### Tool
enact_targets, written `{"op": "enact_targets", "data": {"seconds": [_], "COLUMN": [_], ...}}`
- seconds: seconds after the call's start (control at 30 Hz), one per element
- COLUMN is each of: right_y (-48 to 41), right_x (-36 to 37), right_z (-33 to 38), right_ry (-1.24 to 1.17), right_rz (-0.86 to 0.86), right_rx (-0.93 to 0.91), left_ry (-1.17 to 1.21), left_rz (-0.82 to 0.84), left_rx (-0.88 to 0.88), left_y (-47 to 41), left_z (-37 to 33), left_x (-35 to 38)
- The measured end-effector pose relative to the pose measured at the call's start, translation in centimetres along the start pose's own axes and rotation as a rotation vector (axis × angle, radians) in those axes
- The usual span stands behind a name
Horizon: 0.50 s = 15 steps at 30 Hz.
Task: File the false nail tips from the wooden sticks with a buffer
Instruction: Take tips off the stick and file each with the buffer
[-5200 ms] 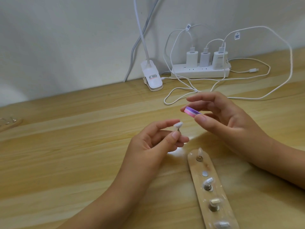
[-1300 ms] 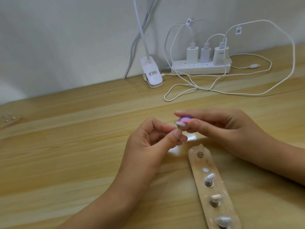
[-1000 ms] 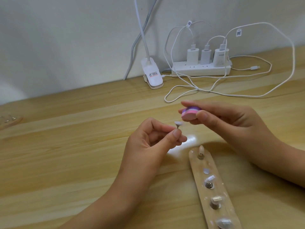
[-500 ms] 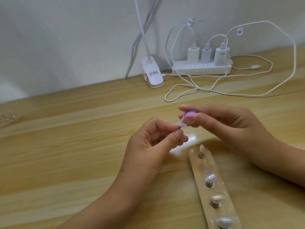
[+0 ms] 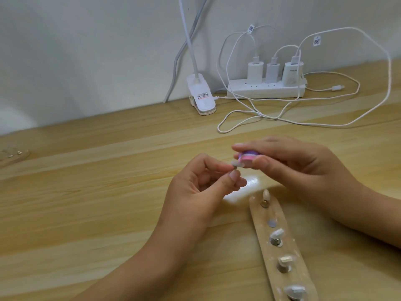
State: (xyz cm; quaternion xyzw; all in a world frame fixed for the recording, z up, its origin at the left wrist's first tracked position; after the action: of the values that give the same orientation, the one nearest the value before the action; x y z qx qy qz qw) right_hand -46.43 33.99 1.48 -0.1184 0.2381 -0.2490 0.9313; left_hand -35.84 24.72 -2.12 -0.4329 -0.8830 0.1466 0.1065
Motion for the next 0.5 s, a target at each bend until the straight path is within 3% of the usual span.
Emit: {"op": "enact_targets", "data": {"seconds": [0.5], "right_y": [-0.06], "right_x": [-0.20], "right_z": [-0.31], "right_ry": [-0.014], "right_rz": [-0.008], "right_rx": [0.006], "left_ry": [-0.002], "left_rz": [0.004], "left_rx": [0.013], "left_y": [0.01], "left_z": [-0.13], "left_x": [0.03]}}
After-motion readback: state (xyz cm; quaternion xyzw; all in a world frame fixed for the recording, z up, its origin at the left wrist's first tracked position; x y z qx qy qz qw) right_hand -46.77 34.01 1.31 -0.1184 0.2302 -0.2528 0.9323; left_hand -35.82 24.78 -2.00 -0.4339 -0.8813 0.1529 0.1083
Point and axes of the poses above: each hand's wrist, its own y-axis away from the middle knuckle, its own x-axis out of the palm, z = x × y, the point moved 10 cm from there along -y, towards the middle knuckle, and after that the axes turned 10 degrees about x, right-handed, at the moved point
